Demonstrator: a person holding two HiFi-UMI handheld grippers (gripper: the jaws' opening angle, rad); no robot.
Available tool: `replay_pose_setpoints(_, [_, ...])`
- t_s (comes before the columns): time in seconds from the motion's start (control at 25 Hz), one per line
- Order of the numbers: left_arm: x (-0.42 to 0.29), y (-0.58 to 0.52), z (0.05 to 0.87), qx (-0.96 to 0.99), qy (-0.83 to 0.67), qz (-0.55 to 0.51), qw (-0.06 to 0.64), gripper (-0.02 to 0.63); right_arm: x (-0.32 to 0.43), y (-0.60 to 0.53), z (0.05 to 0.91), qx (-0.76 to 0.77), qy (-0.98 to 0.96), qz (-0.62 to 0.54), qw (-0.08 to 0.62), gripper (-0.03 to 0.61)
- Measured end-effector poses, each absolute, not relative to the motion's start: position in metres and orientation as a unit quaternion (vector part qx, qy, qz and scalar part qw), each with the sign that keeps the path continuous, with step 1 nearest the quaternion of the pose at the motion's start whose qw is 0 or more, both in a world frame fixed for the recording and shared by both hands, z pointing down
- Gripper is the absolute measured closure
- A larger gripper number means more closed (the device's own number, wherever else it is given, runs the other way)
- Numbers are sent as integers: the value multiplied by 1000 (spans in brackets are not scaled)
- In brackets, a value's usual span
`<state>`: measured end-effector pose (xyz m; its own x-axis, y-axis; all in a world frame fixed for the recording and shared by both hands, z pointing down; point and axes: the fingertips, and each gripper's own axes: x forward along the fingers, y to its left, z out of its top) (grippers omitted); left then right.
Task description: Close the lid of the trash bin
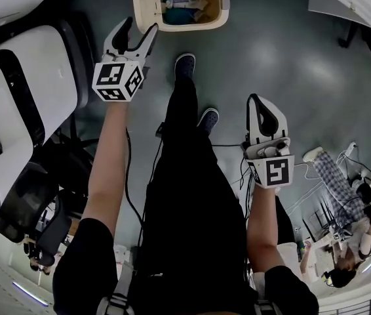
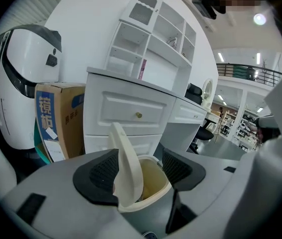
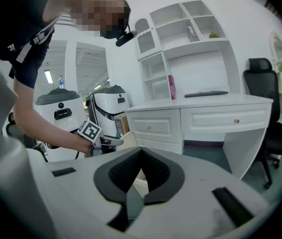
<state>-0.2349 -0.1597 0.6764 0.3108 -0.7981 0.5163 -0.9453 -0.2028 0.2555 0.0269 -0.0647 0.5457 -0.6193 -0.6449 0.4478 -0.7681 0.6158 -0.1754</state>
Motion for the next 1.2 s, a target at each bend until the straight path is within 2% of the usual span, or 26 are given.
replay_pose_setpoints(0.4, [-193, -177, 687, 799, -529, 134, 253, 331, 28, -61, 578, 403, -876, 193, 179, 572])
replay_pose_setpoints(0.76, [-120, -194, 710, 833, -478, 155, 229, 331, 44, -68, 585, 418, -874, 188, 163, 573])
replay_pose_setpoints(1.2, [-54, -207, 766, 850, -416, 207, 249, 332, 50, -63, 609, 424, -868, 202, 160, 574])
